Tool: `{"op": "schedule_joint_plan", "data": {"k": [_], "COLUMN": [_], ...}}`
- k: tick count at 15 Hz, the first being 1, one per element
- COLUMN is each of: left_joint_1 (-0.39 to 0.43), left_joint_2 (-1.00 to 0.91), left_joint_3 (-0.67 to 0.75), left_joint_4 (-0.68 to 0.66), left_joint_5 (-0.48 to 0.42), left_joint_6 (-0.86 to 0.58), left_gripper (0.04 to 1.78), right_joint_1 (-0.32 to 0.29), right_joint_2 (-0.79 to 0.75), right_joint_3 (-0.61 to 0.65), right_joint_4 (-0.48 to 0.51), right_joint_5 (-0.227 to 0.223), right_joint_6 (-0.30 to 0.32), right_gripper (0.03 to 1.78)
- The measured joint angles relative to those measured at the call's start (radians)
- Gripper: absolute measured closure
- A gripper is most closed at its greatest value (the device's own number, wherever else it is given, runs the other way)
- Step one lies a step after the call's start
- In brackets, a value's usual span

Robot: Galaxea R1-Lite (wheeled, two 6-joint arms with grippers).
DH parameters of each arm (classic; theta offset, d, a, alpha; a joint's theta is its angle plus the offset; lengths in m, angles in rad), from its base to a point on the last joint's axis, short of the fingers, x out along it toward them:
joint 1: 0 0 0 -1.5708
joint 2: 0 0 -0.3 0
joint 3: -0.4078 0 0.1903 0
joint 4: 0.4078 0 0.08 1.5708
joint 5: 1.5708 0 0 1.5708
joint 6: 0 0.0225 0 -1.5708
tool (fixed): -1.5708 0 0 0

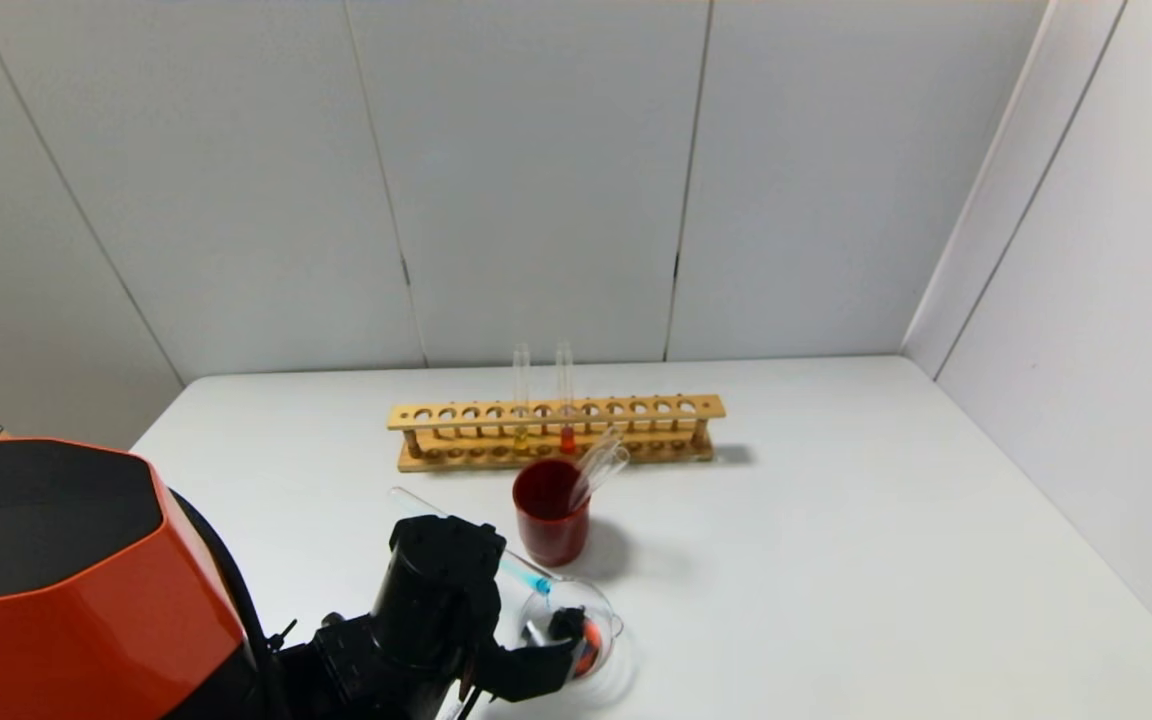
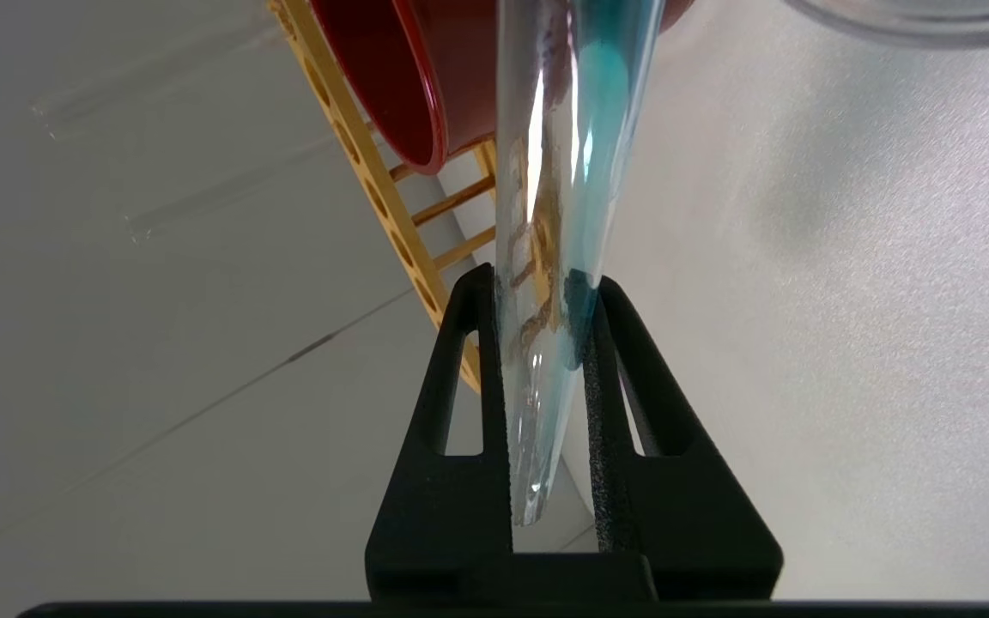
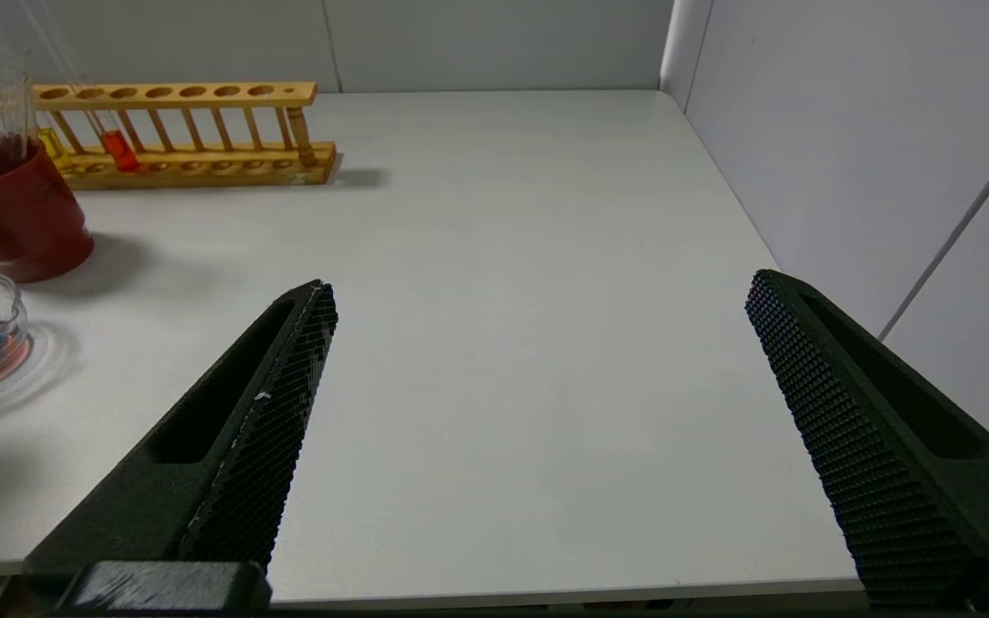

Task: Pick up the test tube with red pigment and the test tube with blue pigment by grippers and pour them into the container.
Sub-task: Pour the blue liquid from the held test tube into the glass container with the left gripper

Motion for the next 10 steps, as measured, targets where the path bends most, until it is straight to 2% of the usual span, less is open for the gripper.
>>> {"op": "schedule_joint_plan", "data": {"k": [10], "left_joint_1": [-0.026], "left_joint_2": [0.005], "left_joint_3": [-0.021], "left_joint_4": [0.001], "left_joint_5": [0.01], "left_joint_6": [0.028], "left_gripper": [1.52], "right_joint_1": [0.0], "right_joint_2": [0.0], "right_joint_3": [0.0], "right_joint_4": [0.0], "right_joint_5": [0.0], "right_joint_6": [0.0], "right_gripper": [0.07]}}
